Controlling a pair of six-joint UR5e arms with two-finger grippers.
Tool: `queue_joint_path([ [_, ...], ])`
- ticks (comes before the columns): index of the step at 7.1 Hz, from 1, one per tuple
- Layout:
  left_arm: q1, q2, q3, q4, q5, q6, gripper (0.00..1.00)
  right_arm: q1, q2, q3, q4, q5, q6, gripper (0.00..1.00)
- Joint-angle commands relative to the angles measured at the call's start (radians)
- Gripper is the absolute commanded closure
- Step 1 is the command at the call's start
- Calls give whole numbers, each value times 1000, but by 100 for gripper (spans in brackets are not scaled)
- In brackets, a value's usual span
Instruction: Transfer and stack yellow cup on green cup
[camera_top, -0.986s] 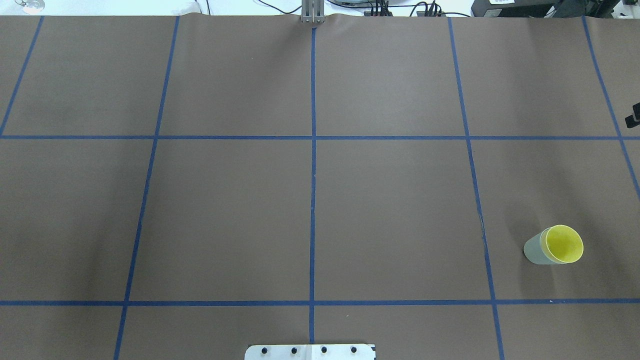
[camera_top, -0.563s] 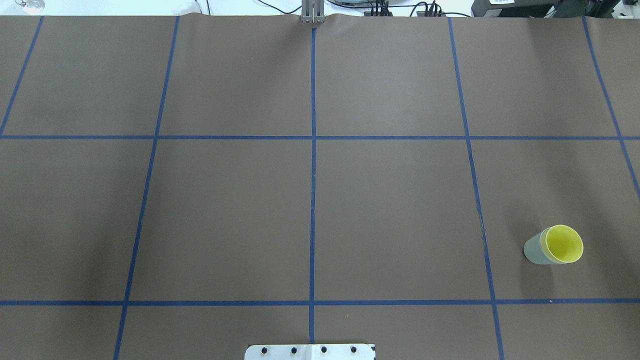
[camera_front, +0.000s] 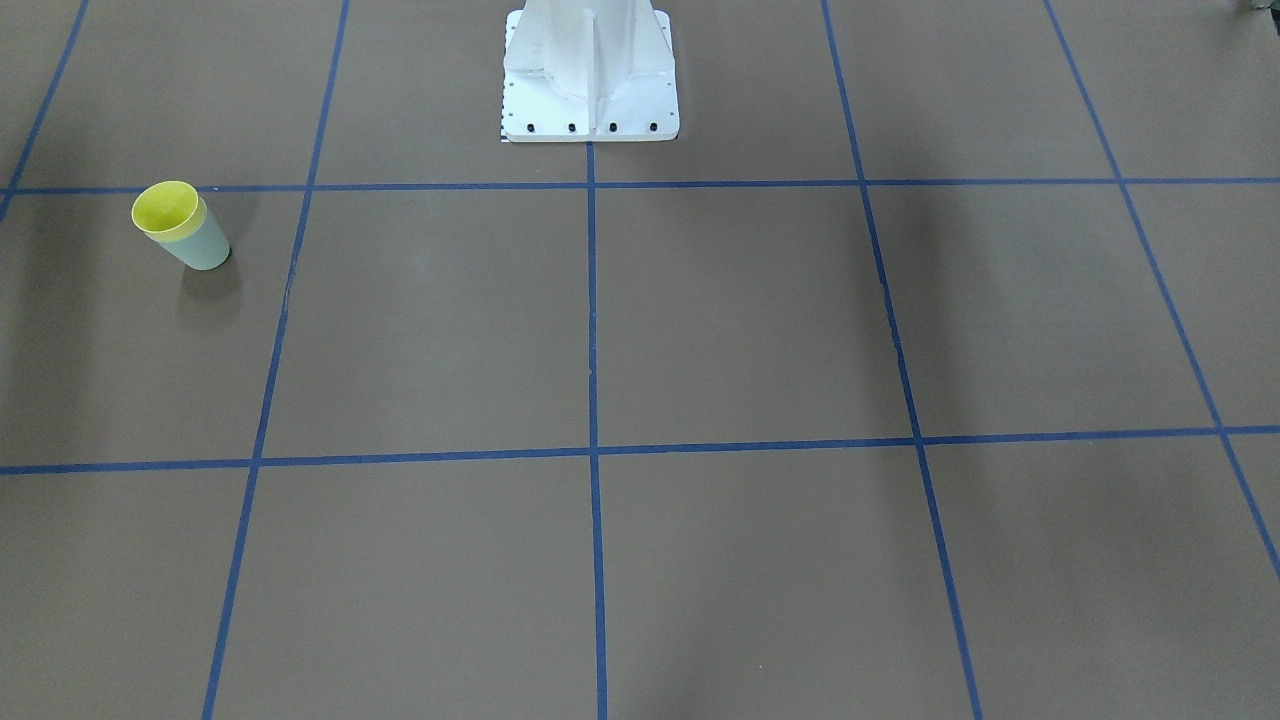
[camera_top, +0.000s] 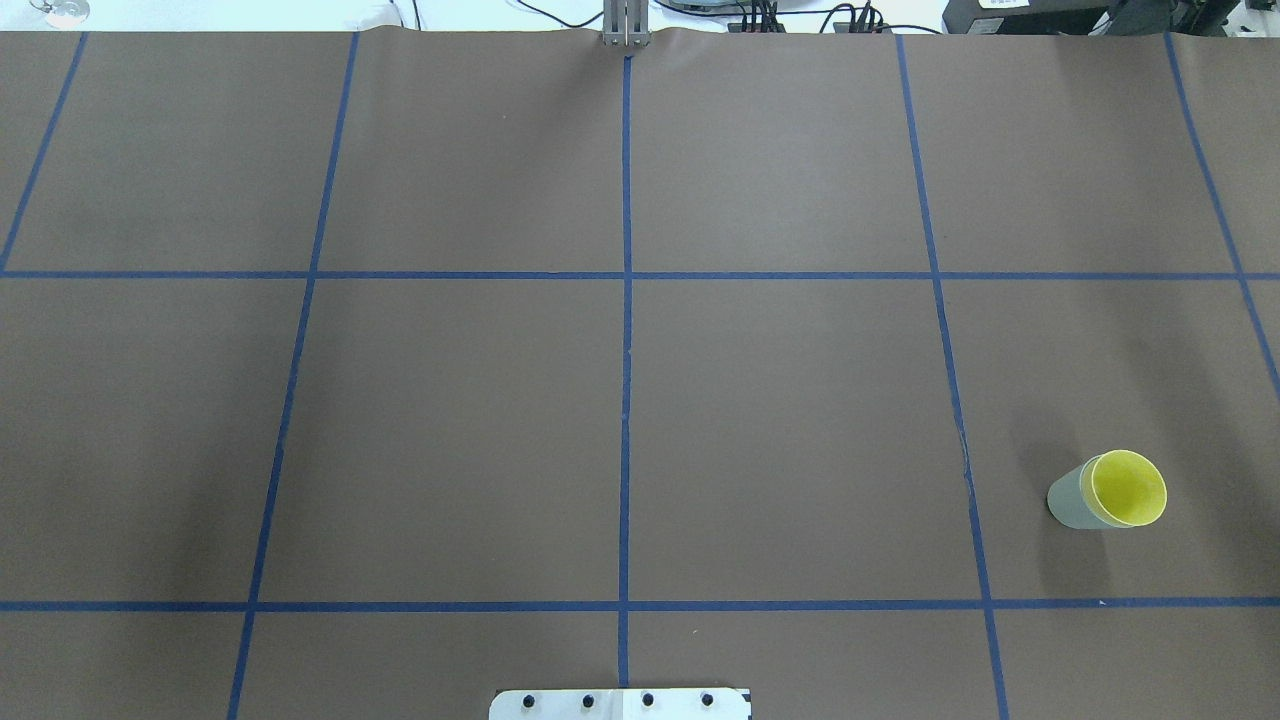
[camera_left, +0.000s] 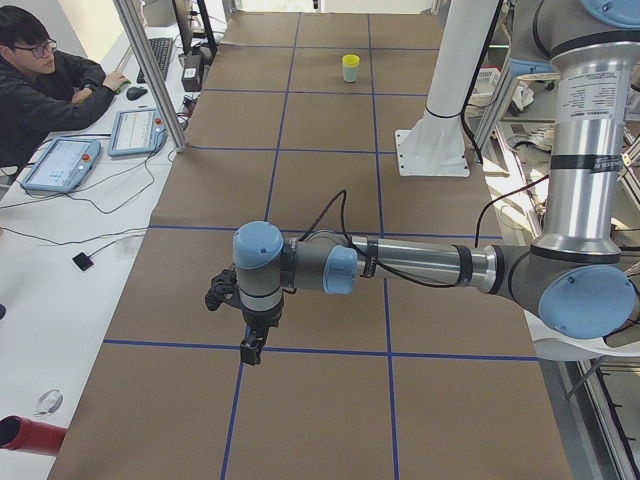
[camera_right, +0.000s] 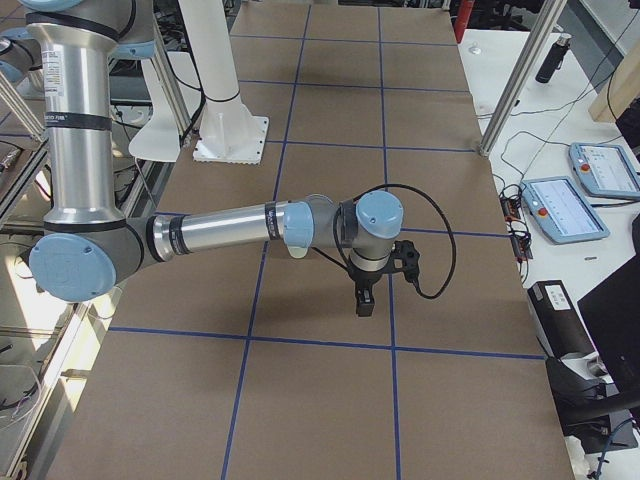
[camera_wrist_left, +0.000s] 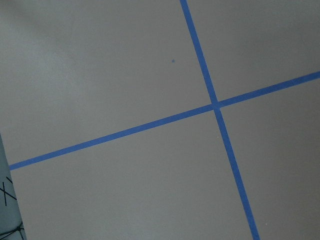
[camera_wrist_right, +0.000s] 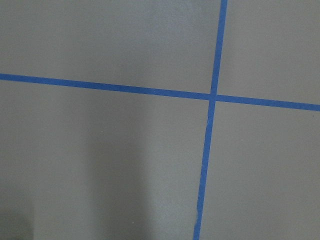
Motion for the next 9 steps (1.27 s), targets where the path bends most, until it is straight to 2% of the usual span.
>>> queue_joint_path([
  [1,0,14,-11,1,0,0,0,31,-3,-56,2,-4,-98,0],
  [3,0,16,-5,1,-84,-2,0,43,-5,-61,4,-5,-120,0],
  [9,0,30,-36,2,-87,-6,0,49,-15,-61,5,-7,-108,0],
])
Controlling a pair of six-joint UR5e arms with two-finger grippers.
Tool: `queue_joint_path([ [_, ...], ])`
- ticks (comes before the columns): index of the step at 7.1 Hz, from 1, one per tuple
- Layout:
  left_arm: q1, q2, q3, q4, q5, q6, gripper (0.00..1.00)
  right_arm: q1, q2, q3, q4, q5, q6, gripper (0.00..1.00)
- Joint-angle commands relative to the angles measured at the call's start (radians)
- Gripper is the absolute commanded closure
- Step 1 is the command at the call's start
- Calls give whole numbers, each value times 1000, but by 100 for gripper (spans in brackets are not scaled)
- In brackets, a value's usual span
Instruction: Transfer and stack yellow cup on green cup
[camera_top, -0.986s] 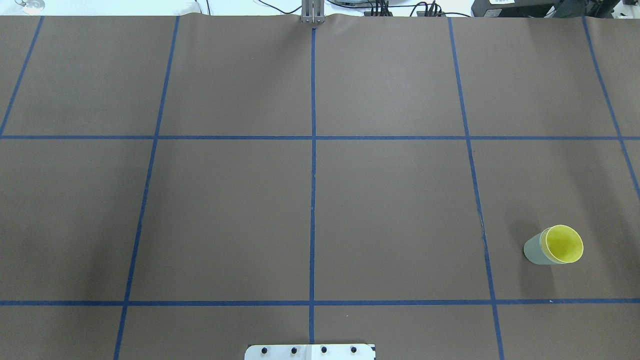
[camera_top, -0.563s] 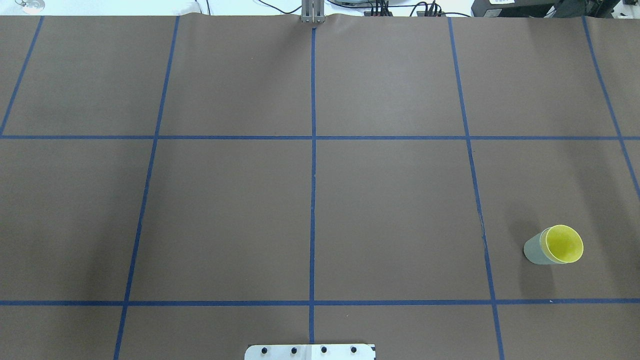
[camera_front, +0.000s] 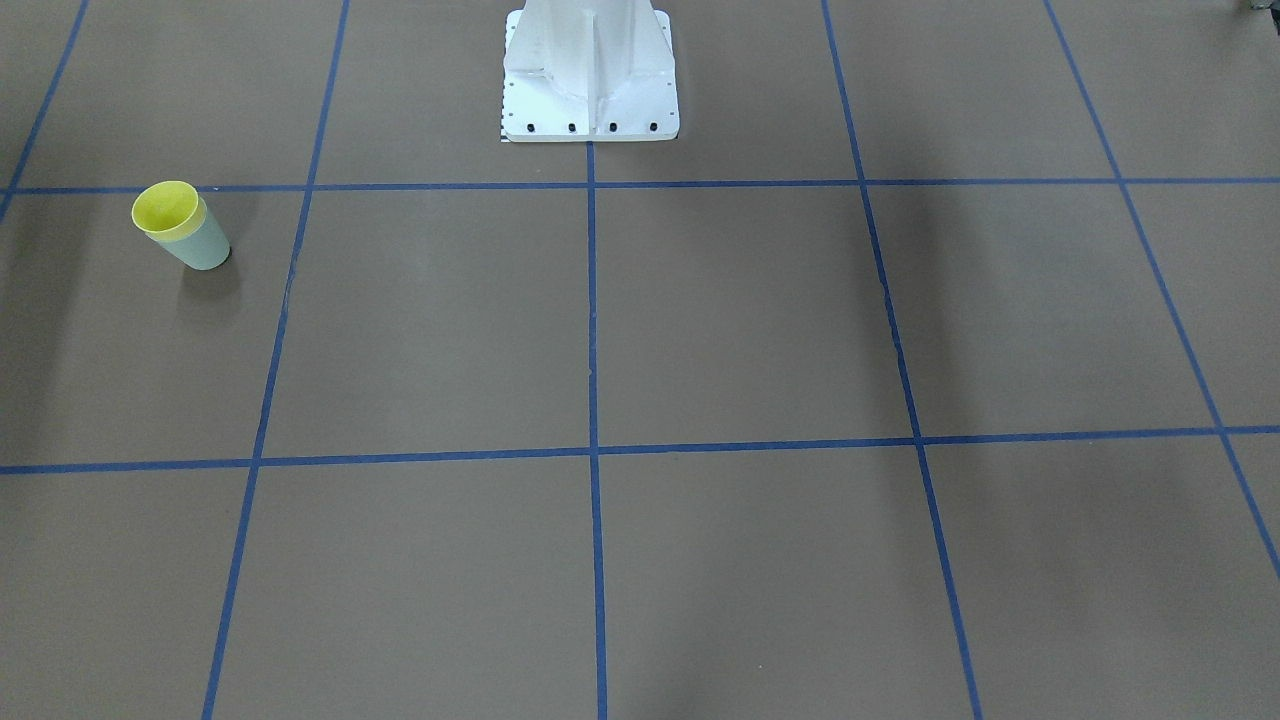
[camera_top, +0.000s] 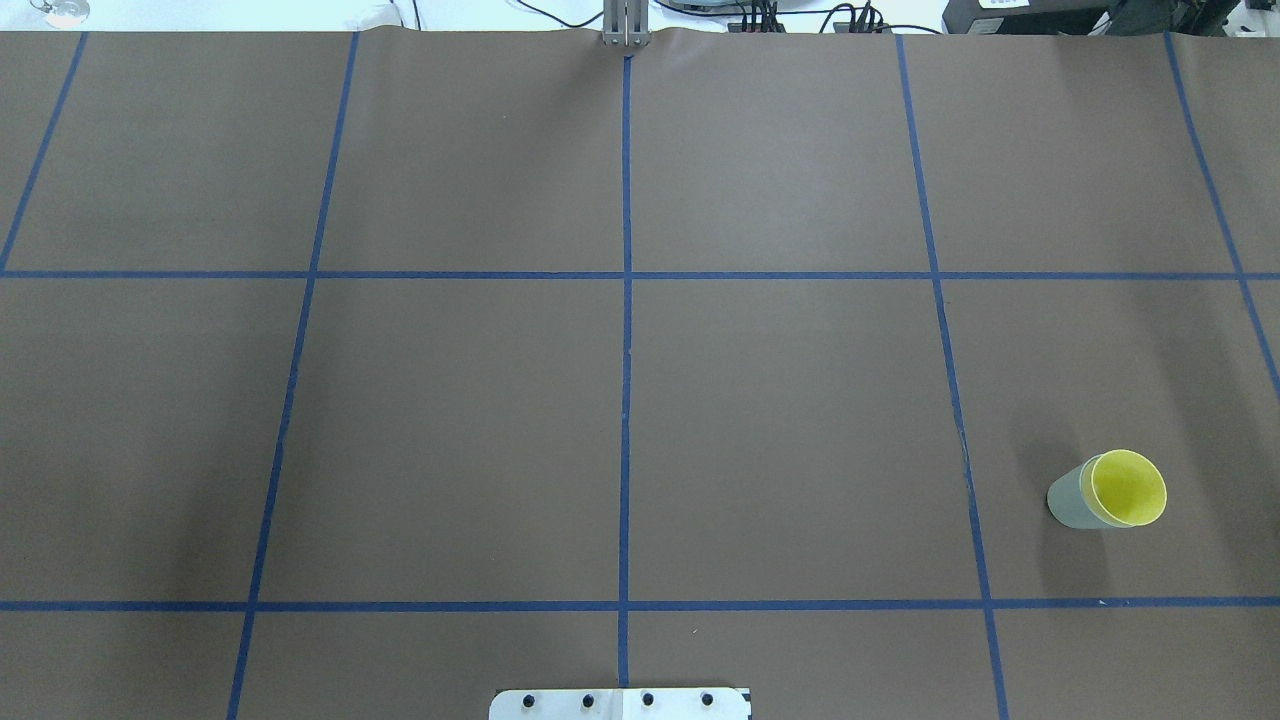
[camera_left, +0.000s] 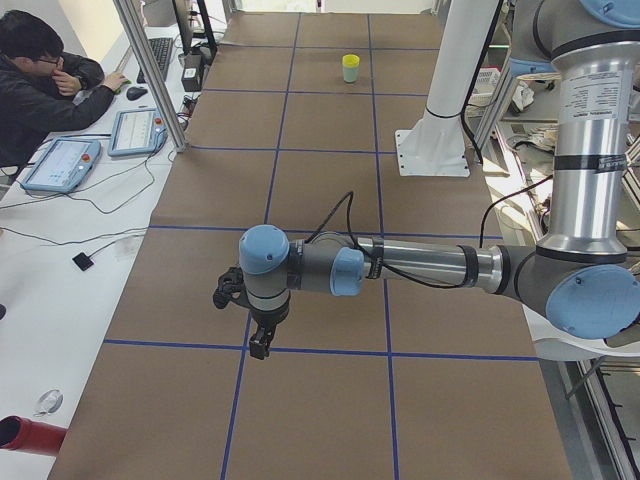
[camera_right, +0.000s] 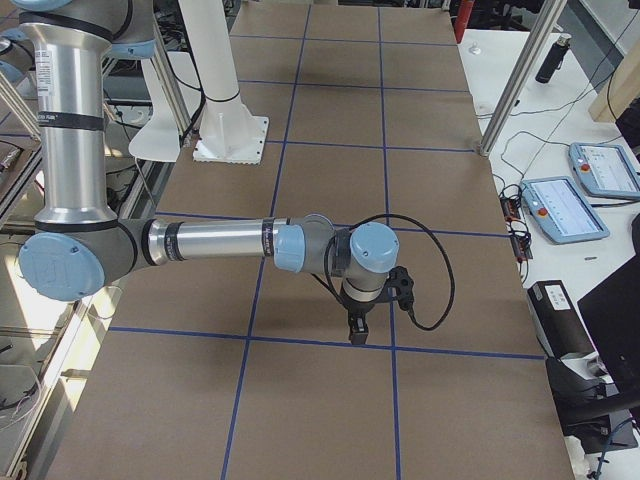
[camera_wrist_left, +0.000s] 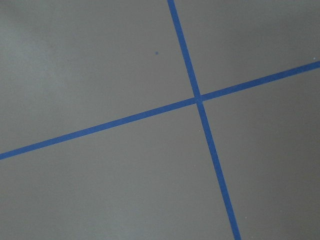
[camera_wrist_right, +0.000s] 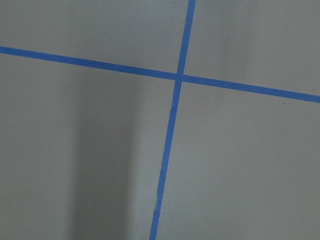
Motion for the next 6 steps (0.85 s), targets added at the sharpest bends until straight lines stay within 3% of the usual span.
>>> queue_joint_path([
  [1,2,4,-12,1,0,-1,0,1,2,3,1,-1,2,0],
  [6,3,3,-27,-4,-29,0,0,-1,12,9,1,-1,2,0],
])
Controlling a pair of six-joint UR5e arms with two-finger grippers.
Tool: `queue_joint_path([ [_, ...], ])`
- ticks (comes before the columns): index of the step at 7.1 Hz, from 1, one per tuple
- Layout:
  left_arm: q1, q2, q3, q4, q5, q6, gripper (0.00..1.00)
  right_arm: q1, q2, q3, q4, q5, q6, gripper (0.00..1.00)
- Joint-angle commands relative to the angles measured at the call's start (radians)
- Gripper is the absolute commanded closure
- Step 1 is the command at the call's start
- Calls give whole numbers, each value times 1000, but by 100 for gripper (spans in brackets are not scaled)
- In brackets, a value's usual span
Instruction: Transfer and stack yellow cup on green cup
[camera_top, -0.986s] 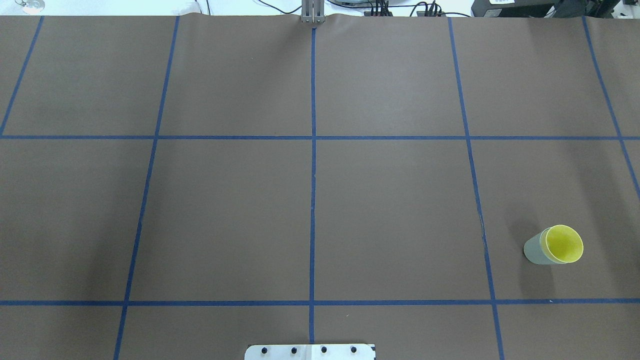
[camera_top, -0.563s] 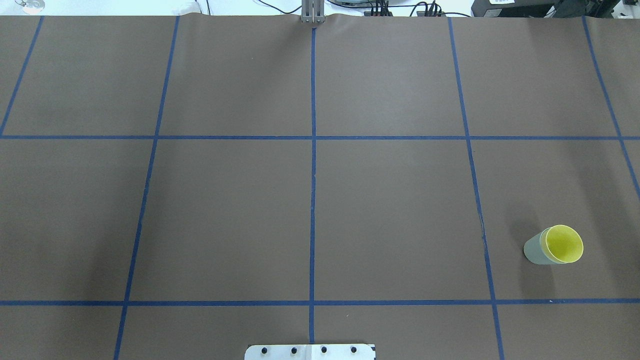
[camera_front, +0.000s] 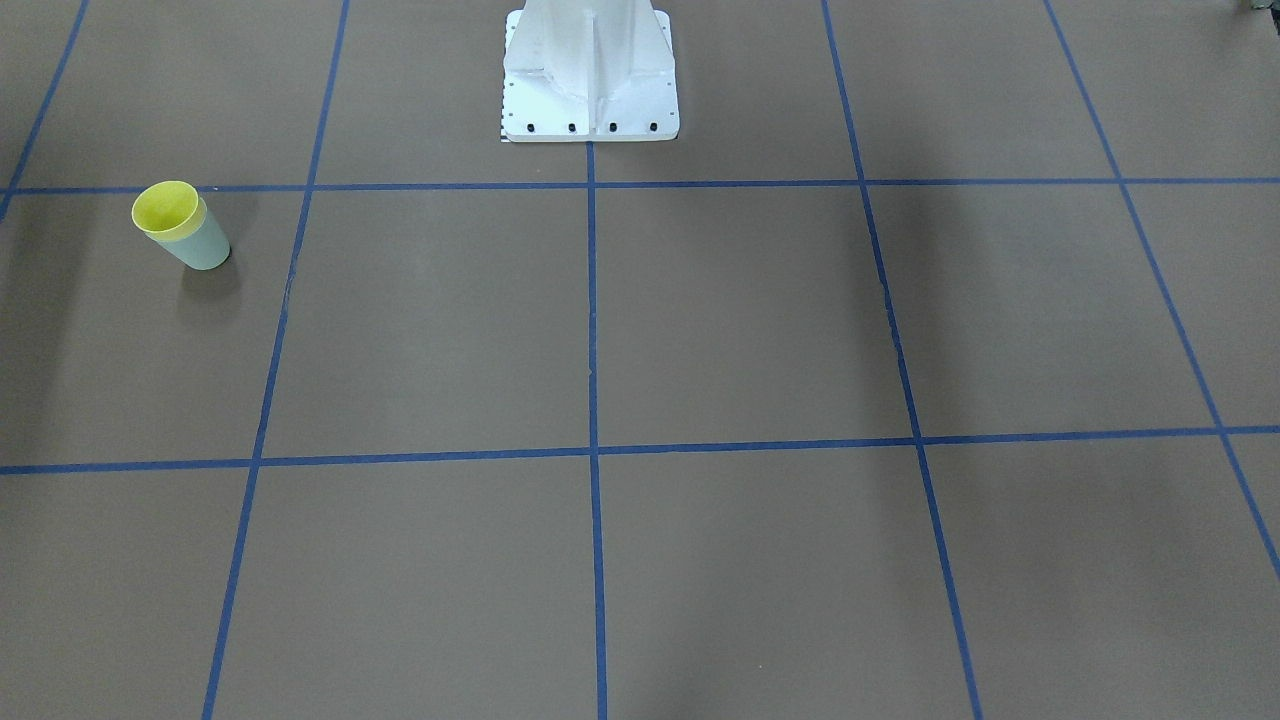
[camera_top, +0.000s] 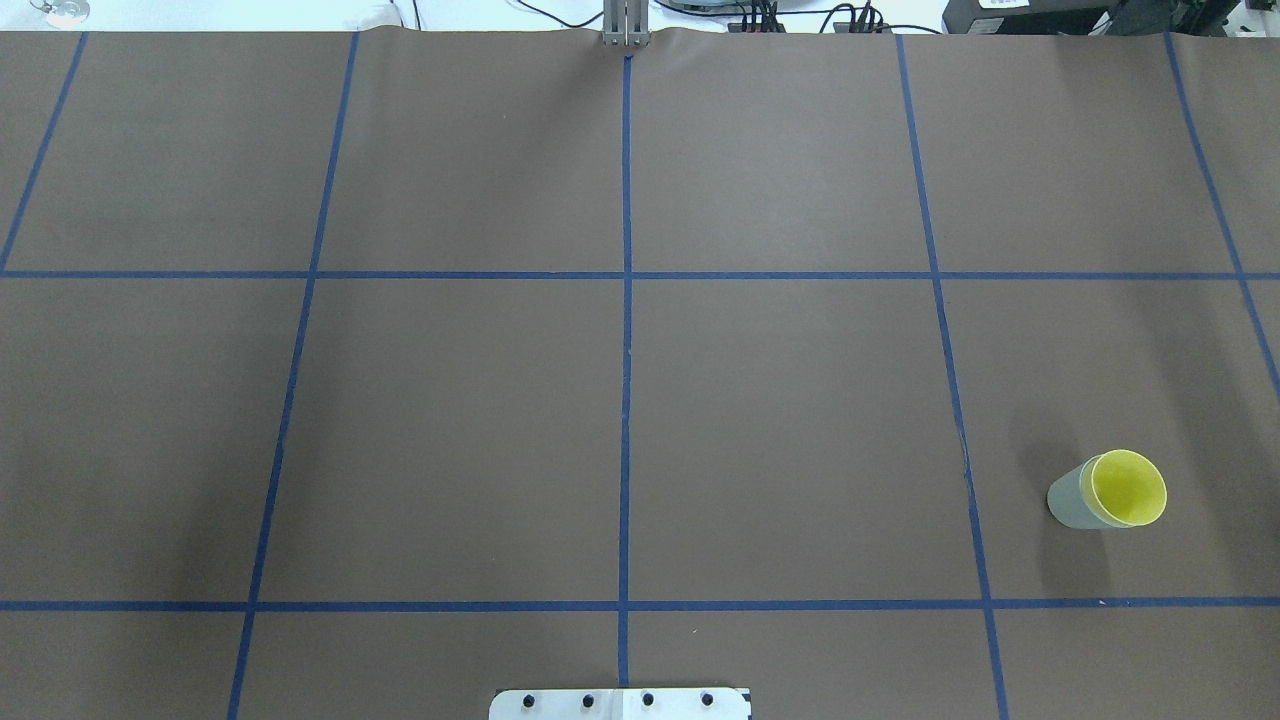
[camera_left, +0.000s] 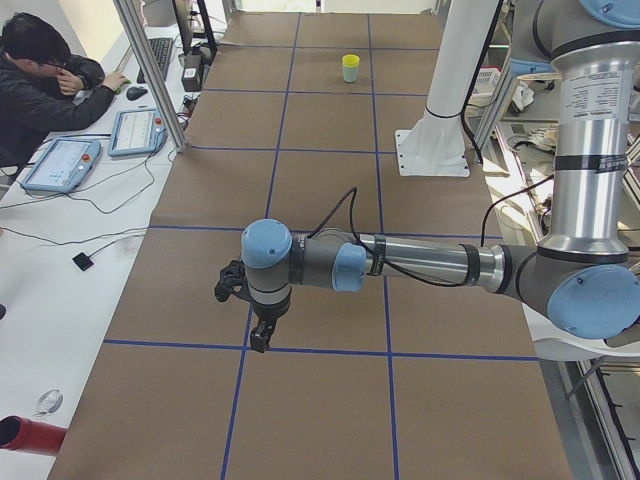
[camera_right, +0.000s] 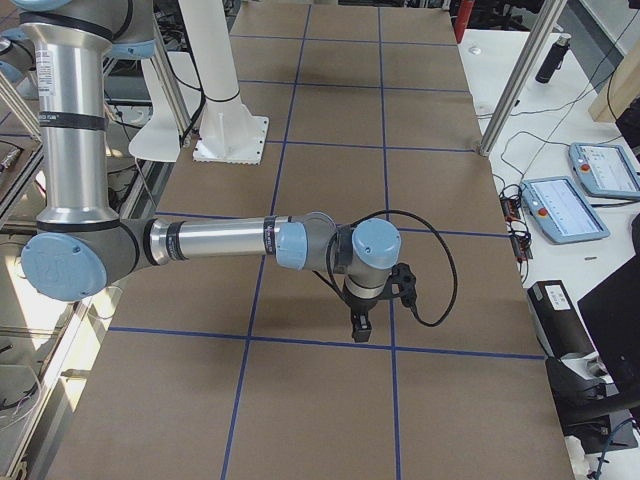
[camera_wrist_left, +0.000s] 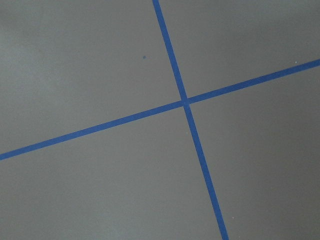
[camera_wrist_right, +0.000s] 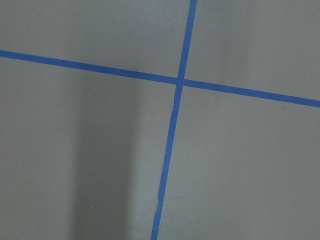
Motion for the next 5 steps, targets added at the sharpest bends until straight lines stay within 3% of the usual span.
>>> queue_joint_path([
  [1,0,0,-7,-3,-6,1,0,0,3,2,0,0,0,0],
  [5,0,0,-10,-12,-8,4,0,0,6,0,0,0,2,0],
])
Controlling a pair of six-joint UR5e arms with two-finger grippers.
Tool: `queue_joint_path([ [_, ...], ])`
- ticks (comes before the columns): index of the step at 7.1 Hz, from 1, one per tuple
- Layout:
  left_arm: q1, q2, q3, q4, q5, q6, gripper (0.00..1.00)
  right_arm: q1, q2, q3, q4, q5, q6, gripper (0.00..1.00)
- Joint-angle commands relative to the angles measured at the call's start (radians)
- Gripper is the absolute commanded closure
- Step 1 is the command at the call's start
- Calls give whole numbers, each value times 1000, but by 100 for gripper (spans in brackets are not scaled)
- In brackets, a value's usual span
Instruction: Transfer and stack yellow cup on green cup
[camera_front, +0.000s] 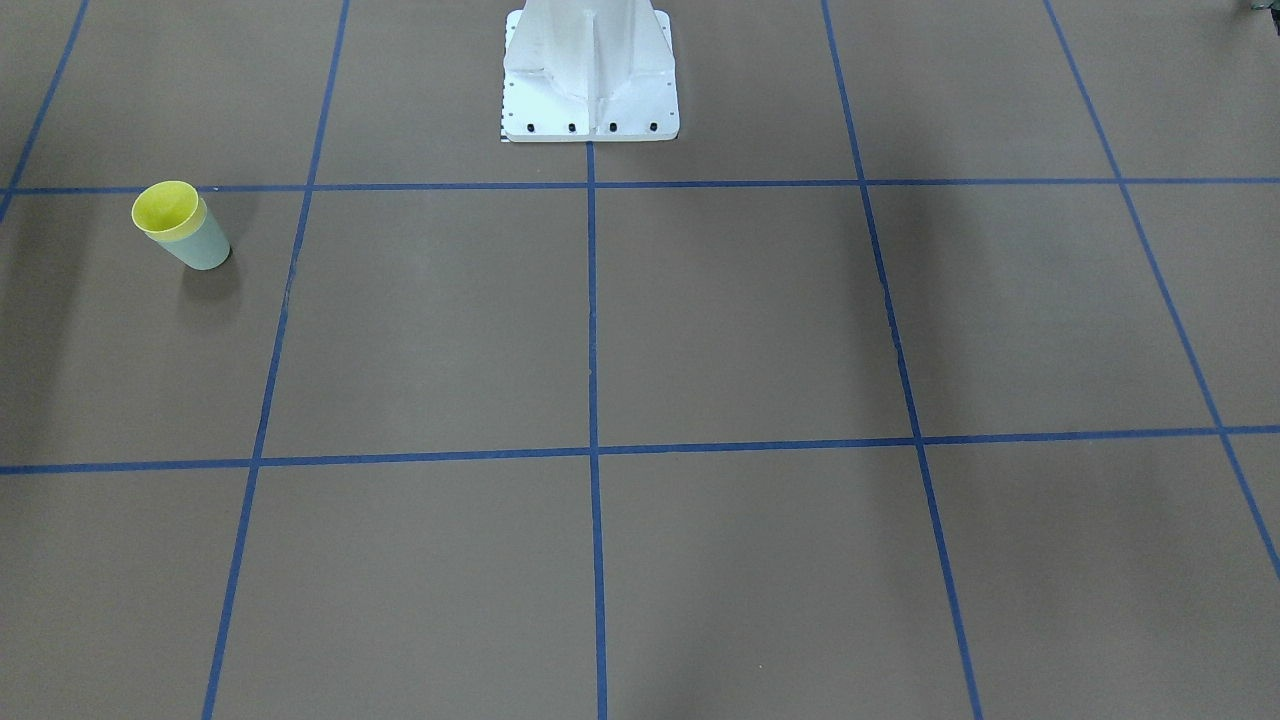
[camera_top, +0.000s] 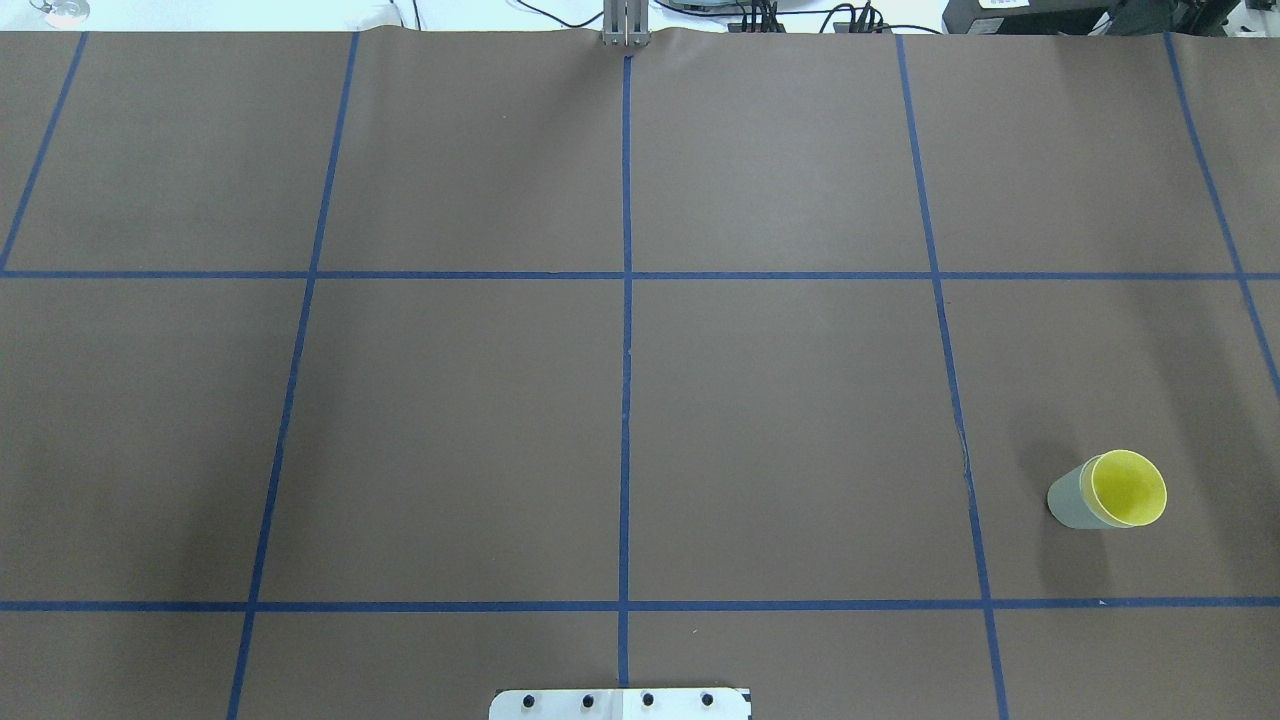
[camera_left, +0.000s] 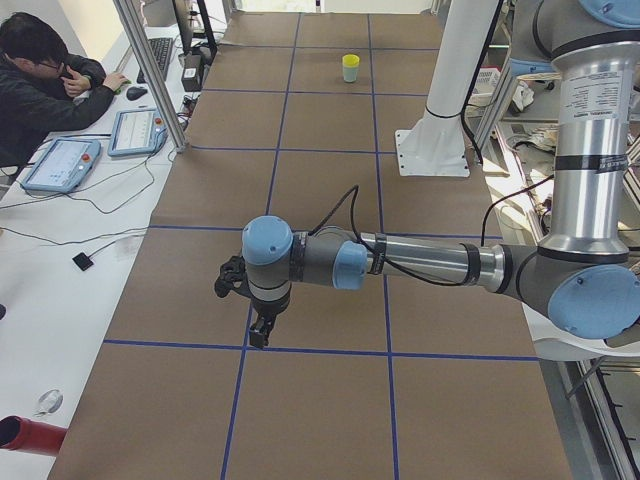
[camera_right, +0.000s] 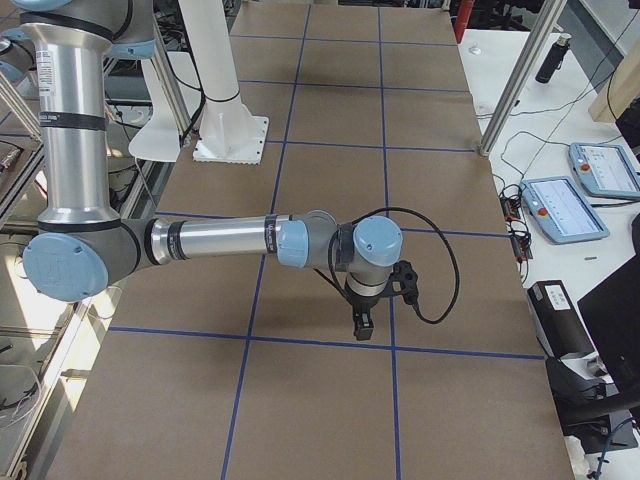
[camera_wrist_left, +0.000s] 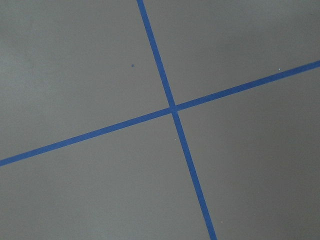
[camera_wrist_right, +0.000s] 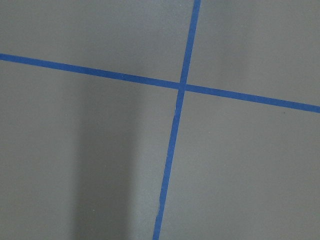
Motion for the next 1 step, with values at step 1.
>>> queue_joint_path([
  [1,0,-1,-1,-2,0,1,0,0,1,-1,0,0,0,0],
])
